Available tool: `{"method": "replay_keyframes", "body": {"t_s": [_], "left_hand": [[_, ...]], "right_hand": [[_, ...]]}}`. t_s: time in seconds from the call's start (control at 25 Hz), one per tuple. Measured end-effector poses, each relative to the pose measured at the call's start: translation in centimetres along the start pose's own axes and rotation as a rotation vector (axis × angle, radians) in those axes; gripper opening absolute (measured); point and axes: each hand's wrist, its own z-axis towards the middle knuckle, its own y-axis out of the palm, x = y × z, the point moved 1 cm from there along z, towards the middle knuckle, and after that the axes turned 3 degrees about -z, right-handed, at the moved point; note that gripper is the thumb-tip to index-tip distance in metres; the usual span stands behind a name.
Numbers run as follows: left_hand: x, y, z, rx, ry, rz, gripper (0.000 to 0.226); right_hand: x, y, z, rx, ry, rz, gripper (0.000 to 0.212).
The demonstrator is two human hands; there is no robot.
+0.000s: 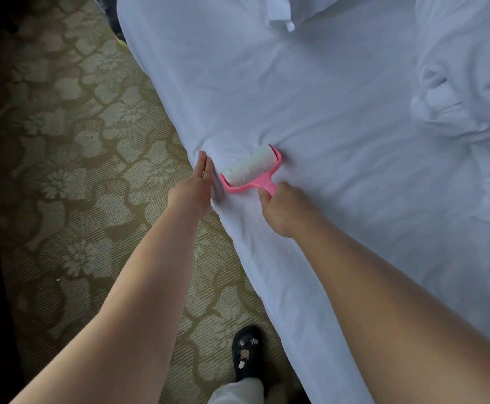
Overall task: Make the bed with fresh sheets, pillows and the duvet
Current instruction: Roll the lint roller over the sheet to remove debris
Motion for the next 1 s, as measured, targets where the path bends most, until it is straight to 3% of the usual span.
{"method": "replay_keyframes", "body": {"t_s": [0.68,1.0], "left_hand": [[9.7,11.4,-17.6,-0.121,0.005,0.045,0.087],[10.3,10.6,-16.8,-0.245,0.024,0.050,0.078]], "right_hand": [[15.5,2.2,-17.5,-0.083,0.069,-0.072,0.048],[17.6,2.7,-18.9,-0.061,0.070,-0.076,0.046]]}}
